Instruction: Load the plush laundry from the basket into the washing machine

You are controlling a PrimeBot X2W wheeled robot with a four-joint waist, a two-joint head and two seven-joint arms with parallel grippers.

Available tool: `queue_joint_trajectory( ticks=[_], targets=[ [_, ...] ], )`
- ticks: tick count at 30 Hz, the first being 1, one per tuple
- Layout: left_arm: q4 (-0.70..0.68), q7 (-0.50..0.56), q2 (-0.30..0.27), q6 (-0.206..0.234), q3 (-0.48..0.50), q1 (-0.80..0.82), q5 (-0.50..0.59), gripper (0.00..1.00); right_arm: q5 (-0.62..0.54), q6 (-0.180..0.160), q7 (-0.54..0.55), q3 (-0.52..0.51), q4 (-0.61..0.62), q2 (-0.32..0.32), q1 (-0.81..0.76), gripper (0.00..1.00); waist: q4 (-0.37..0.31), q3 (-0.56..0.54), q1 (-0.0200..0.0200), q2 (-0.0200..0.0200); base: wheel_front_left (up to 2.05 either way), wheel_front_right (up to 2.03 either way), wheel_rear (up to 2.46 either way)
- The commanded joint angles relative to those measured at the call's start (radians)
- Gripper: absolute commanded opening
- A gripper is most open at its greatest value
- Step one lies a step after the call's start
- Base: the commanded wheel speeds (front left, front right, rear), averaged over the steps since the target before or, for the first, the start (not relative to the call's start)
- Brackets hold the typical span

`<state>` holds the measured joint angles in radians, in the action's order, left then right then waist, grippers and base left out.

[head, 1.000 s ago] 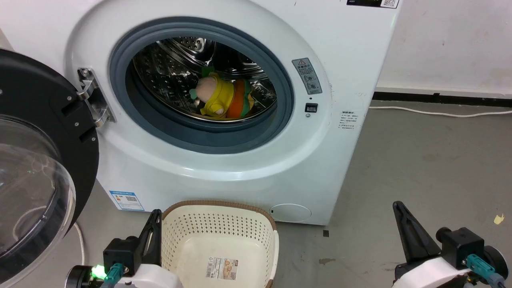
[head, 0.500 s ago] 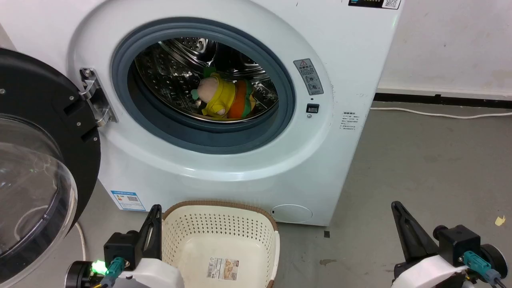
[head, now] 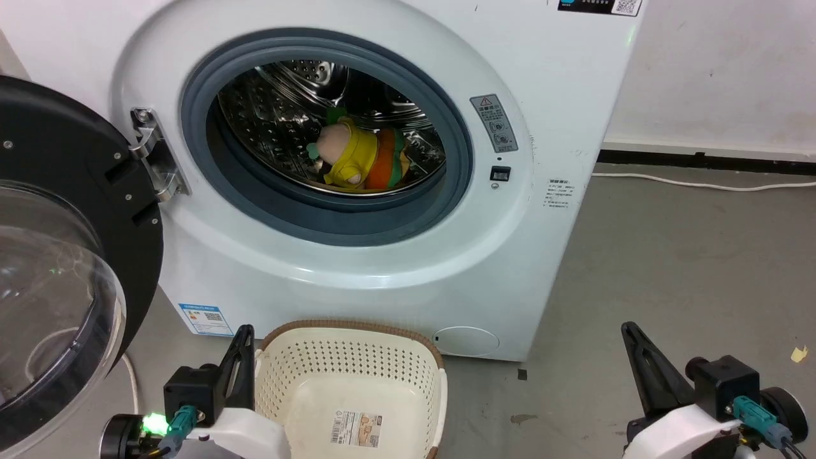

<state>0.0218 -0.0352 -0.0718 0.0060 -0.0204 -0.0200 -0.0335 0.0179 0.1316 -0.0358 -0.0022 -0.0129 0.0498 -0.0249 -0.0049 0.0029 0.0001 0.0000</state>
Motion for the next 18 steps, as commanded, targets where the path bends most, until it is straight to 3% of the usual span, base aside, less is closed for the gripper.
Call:
queue_joint_trajectory(
  ticks=[1,18],
  targets=[
    [-0.007,0.004,0.007,-0.002,0.003,0.014,0.011,0.0,-0.004,-0.001,0.005,0.001,0.007,0.0,0.018,0.0,0.0,0.0,-0.0001,0.0,0.0,0.0,0.0],
    [-0.022,0.035,0.022,-0.006,0.02,0.02,0.033,0.0,-0.018,-0.001,0.036,0.002,0.013,0.0,0.025,0.0,0.005,-0.003,-0.0001,0.0,0.0,0.0,0.0]
  ],
)
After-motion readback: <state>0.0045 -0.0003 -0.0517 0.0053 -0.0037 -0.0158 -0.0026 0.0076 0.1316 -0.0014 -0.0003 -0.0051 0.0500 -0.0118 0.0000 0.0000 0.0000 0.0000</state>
